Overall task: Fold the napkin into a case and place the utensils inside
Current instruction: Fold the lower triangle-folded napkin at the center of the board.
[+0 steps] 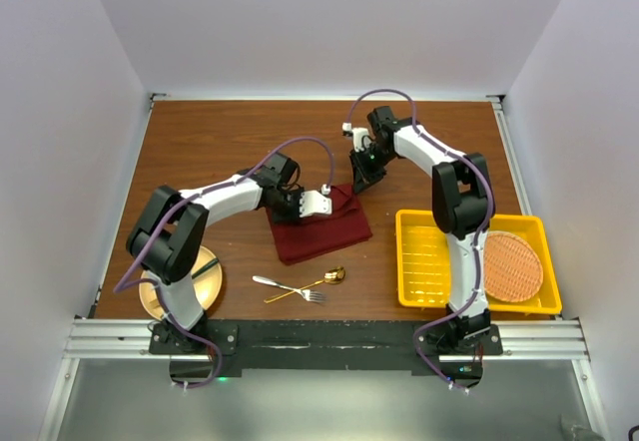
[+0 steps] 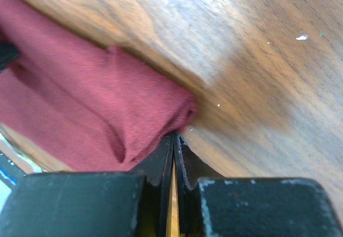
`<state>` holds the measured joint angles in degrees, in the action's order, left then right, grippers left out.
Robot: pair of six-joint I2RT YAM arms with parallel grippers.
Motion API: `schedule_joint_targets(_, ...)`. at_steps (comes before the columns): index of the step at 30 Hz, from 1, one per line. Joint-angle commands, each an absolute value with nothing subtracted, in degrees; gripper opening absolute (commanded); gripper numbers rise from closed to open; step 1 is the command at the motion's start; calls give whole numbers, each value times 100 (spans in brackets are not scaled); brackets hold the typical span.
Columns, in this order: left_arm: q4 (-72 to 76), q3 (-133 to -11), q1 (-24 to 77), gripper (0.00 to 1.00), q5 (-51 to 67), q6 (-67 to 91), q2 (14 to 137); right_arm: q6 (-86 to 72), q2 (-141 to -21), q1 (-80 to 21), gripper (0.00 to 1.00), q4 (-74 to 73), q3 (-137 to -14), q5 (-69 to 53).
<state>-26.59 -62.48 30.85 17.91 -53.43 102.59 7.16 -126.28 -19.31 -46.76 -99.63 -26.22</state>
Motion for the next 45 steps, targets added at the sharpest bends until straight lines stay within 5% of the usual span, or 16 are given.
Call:
schedule_joint_targets(1,-2330,-6055,3103,0,1565,-5151,10714,616,-12094,-1837,5,-4746,-10361,-3075)
schedule_joint_targets(16,-2312,-6003,3111,0,1450,-5177,10740,175,-12217,-2083,38,-4438,-10688,-3208)
schedule_joint_targets(41,-2417,-6214,3076,0,1397,-5195,10828,1231,-12340,-2136,32,-4711,-9616,-2101)
schedule_joint_targets(45,-2689,-6433,2831,19,1958,-5150,10451,1283,-12366,-2145,27,-4632,-9440,-1978)
